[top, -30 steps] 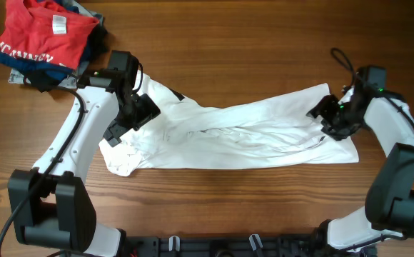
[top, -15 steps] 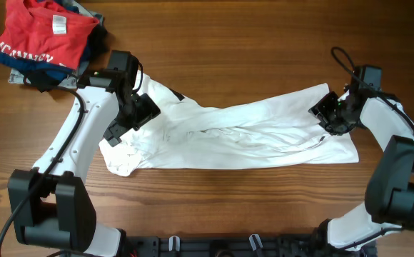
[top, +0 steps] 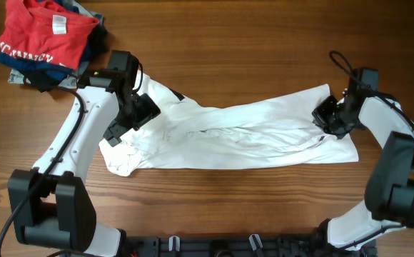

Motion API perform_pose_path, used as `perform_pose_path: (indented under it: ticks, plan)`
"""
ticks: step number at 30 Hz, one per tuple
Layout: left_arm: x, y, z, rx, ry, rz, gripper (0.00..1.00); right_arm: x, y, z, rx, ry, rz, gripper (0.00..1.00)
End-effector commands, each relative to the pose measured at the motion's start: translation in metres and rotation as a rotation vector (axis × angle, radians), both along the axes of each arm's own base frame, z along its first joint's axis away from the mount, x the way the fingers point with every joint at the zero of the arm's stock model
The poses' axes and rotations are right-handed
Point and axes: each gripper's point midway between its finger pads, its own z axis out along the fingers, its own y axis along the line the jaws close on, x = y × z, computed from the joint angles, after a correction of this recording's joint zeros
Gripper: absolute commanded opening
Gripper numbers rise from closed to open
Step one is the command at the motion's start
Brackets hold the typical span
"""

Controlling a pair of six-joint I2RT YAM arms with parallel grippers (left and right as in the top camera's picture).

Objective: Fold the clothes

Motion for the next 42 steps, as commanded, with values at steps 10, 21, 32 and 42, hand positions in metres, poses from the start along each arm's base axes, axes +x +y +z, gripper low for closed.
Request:
perform_pose_path:
  ticks: [10, 21, 32, 42]
  plan:
    - [-0.002, -0.002, 0.004, -0.008, -0.012, -0.025, 1.00, -0.045, -0.034, 0.058, -0.244, 0.055, -0.053, 0.04]
    - [-0.006, -0.002, 0.004, -0.007, 0.006, -0.029, 1.00, -0.055, -0.029, 0.054, -0.237, 0.086, 0.044, 0.62]
    - [0.015, -0.075, -0.044, -0.278, 0.025, -0.356, 0.41, -0.020, 0.054, 0.055, 0.135, -0.200, 0.402, 0.04]
    - [0.000, -0.063, -0.101, -0.165, 0.204, -0.249, 0.28, -0.029, 0.024, -0.013, 0.030, 0.004, 0.155, 0.04]
